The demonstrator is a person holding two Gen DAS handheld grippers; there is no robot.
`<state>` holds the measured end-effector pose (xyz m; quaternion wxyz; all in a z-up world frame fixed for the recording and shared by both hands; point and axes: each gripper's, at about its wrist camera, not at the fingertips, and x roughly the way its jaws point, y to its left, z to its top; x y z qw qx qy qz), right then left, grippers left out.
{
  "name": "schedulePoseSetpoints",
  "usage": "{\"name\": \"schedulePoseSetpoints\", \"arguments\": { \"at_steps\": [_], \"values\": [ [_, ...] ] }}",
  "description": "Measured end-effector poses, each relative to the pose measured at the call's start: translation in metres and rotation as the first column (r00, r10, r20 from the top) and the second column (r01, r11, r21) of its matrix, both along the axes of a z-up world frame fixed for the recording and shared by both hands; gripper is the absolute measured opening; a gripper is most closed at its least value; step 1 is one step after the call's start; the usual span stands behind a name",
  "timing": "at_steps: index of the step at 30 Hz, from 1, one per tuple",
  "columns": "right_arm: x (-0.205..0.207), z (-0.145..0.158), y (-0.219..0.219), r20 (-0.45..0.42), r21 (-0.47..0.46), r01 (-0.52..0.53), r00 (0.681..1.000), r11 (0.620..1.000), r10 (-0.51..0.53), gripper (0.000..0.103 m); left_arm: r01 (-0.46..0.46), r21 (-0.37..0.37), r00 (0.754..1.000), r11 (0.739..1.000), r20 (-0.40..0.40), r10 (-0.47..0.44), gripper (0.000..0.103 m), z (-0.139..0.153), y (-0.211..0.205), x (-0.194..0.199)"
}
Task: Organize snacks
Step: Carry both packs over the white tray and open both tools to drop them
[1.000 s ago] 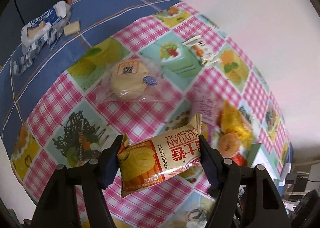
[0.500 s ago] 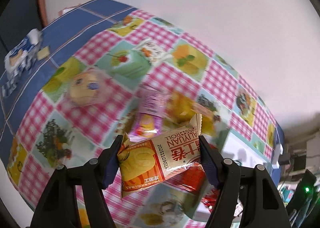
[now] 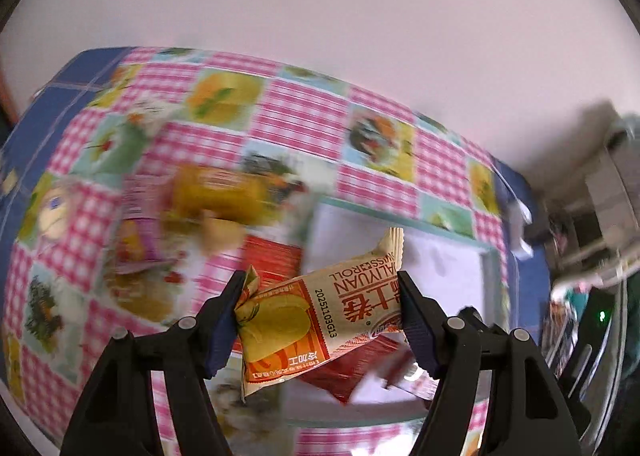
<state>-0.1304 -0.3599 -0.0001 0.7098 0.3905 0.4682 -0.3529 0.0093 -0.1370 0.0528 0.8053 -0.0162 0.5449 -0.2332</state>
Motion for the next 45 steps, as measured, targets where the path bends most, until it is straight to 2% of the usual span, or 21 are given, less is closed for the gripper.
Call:
{"name": "schedulePoseSetpoints", "arguments": {
  "at_steps": [3,8,16,26,28,37,43,45],
  "values": [
    [-0.014,-0.004,-0.017,-0.002,0.004,0.044,0.999,0.999,-0.044,0.067,0.074,0.013,0.997,0.997,0.0,-0.074,0.073,-0.006,-0.03,-0.012],
    [-0.031,-0.007,-0.035,-0.001,0.006,0.091,0.996,0.996,-0.091,0.067,0.134,0.03,0.991,0.99,0.001,-0.134,0.073,-0.018,-0.058,-0.019],
    [-0.032,-0.011,-0.039,0.017,0.021,0.08,0.997,0.997,-0.081,0.067,0.162,0.037,0.987,0.986,-0.009,-0.162,0.073,-0.035,-0.078,-0.018],
    [-0.024,-0.01,-0.034,0.02,0.021,0.054,0.998,0.998,-0.054,0.067,0.169,0.012,0.986,0.986,0.012,-0.169,0.077,-0.024,-0.079,-0.018],
    [-0.022,-0.01,-0.033,0.019,0.025,0.043,0.999,0.999,-0.044,0.068,0.155,0.025,0.988,0.988,0.007,-0.155,0.08,-0.023,-0.075,-0.016],
    [-0.01,-0.005,-0.02,0.009,0.013,-0.022,1.0,1.0,0.022,0.068,0.025,0.119,1.0,0.993,-0.012,-0.024,0.081,-0.026,-0.045,0.001],
    [0.006,0.005,0.003,-0.007,-0.023,-0.099,0.995,0.995,0.099,0.068,-0.075,0.201,0.996,0.977,-0.027,0.082,0.081,-0.033,-0.017,0.019],
    [0.013,0.009,0.012,-0.008,-0.035,-0.126,0.992,0.991,0.126,0.072,-0.12,0.222,0.991,0.968,-0.028,0.129,0.081,-0.036,-0.002,0.026]
  ]
}}
